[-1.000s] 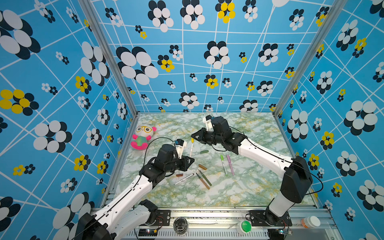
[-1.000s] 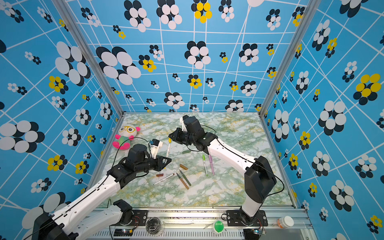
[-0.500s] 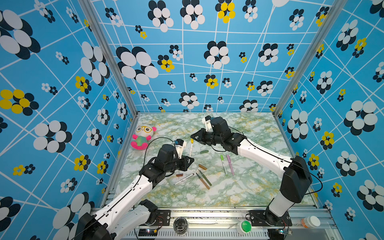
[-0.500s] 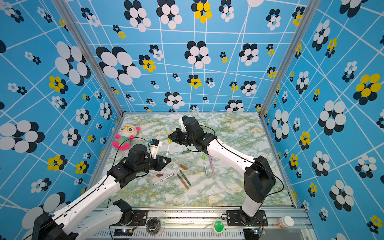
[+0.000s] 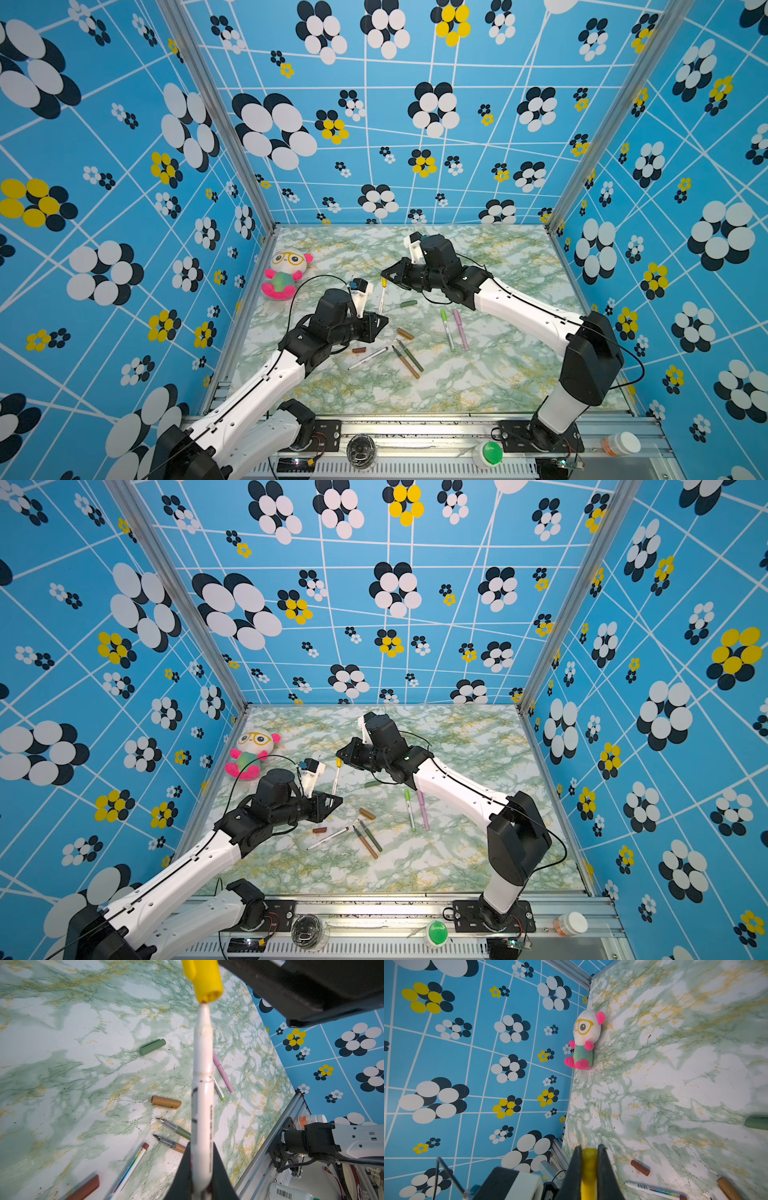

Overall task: Insert the pens into the pen caps
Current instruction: 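Lower the yellow cap onto the white marker tip with the right gripper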

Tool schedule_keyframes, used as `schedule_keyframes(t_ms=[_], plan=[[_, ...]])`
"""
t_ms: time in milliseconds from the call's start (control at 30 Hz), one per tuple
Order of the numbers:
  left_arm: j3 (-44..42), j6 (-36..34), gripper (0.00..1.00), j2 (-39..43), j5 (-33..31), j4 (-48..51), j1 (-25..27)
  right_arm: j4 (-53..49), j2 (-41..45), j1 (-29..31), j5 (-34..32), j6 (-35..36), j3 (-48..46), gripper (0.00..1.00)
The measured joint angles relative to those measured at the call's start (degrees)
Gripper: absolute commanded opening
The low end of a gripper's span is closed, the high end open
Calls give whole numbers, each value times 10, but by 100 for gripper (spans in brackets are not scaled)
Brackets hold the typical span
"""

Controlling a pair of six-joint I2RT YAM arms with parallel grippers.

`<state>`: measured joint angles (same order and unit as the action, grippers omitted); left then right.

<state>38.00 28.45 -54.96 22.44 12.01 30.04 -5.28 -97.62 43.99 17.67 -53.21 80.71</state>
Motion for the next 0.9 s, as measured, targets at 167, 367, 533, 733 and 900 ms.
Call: schedule_keyframes(t_ms=[167,367,533,733,900], plan=[[0,0,0,0,-1,-2,0,-2,0,3,-6,5,0,0],[0,0,0,0,-6,-4,0,-4,0,9,-6,9,-4,0],[0,0,0,0,-9,-5,0,-4,0,9,-6,11,-4,0],[0,14,0,1,-17,-10,0,1,0,14,-8,11,-6,0],[0,31,0,5,-26,-11,0,23,0,19,-13,9,-16,0]])
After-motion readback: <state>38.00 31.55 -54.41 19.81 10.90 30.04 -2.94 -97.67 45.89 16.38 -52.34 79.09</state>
